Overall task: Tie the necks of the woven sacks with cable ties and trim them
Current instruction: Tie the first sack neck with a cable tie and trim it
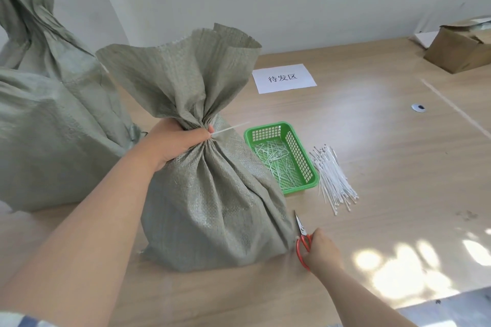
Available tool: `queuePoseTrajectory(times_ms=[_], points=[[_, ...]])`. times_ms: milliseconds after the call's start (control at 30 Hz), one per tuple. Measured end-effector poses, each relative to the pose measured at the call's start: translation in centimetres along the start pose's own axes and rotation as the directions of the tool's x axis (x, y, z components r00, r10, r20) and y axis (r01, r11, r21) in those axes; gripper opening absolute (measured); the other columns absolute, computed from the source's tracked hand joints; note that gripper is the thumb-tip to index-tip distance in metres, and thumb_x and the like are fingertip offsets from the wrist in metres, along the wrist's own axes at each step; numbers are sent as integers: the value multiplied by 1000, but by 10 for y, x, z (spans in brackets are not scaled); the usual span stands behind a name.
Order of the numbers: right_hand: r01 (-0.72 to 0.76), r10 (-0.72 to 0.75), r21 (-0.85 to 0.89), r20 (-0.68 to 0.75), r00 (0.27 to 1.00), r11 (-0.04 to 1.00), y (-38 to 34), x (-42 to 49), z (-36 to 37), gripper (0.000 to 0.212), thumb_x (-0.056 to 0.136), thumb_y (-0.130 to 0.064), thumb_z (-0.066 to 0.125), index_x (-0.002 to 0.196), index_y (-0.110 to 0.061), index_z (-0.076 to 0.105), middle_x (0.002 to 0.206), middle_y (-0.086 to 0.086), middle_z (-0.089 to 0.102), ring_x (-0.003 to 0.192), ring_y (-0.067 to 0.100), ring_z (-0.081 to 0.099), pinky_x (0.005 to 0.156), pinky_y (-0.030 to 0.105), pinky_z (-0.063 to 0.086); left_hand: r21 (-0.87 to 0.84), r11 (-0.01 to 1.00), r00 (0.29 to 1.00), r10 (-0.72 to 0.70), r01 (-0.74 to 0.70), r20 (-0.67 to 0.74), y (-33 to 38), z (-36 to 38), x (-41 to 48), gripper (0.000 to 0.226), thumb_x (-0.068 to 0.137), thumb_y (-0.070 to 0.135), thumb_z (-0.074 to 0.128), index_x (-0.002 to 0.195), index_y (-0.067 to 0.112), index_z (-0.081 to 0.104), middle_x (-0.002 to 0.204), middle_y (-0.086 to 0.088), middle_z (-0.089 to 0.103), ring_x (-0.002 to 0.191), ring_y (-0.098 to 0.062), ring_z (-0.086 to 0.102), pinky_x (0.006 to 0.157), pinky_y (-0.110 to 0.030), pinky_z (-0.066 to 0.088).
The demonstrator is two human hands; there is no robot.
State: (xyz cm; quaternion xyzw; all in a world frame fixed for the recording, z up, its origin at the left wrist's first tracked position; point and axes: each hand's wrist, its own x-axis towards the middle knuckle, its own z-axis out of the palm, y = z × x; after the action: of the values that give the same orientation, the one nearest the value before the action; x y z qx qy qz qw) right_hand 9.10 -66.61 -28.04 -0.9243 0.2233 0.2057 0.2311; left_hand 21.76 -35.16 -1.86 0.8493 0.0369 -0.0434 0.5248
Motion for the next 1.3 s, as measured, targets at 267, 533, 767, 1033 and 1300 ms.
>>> queuePoseTrajectory(times_ms=[267, 533, 767, 1033, 1300], points=[[-15, 58, 246, -166, 984, 969, 5, -13, -18, 32, 85, -49, 62, 74, -19, 63, 67, -4, 66, 65, 16, 61, 63, 29, 49, -37, 999, 1000, -12, 13, 11, -3, -2, 3, 15, 83, 25, 80, 98, 20, 78, 79, 24, 74, 83, 9, 64, 74, -13, 47], [50, 31, 781, -88, 996, 623, -45, -19, -82, 18, 75, 2, 60, 93, 3, 62, 65, 16, 66, 49, 23, 54, 51, 33, 45, -98, 994, 998, -34, 39, 50, 1, -4, 2, 16, 82, 27, 81, 97, 23, 76, 86, 19, 74, 74, 13, 65, 63, -6, 47], [200, -169, 825, -128, 977, 529, -118, -29, -138, 21, 85, -11, 73, 79, -5, 54, 62, 13, 49, 43, 20, 45, 38, 23, 33, -82, 996, 999, -27, 31, 47, 2, -7, 6, 17, 83, 30, 80, 98, 24, 76, 92, 15, 75, 88, 3, 66, 75, -18, 49], [130, -363, 835, 88, 928, 535, -181, -73, -161, 44, 88, -29, 73, 108, 6, 56, 54, 9, 51, 38, 17, 42, 36, 20, 36, -45, 999, 997, 2, 2, 78, 5, -10, 8, 18, 85, 17, 77, 84, 34, 69, 91, 15, 70, 91, -1, 64, 84, -24, 49], [147, -421, 768, 171, 891, 623, -202, -104, -149, 38, 83, -38, 74, 91, -7, 53, 58, 11, 54, 42, 18, 47, 43, 25, 41, -58, 998, 995, 34, -28, 96, 3, -10, 12, 22, 85, 13, 76, 87, 34, 70, 91, 18, 72, 89, 3, 65, 80, -18, 50]])
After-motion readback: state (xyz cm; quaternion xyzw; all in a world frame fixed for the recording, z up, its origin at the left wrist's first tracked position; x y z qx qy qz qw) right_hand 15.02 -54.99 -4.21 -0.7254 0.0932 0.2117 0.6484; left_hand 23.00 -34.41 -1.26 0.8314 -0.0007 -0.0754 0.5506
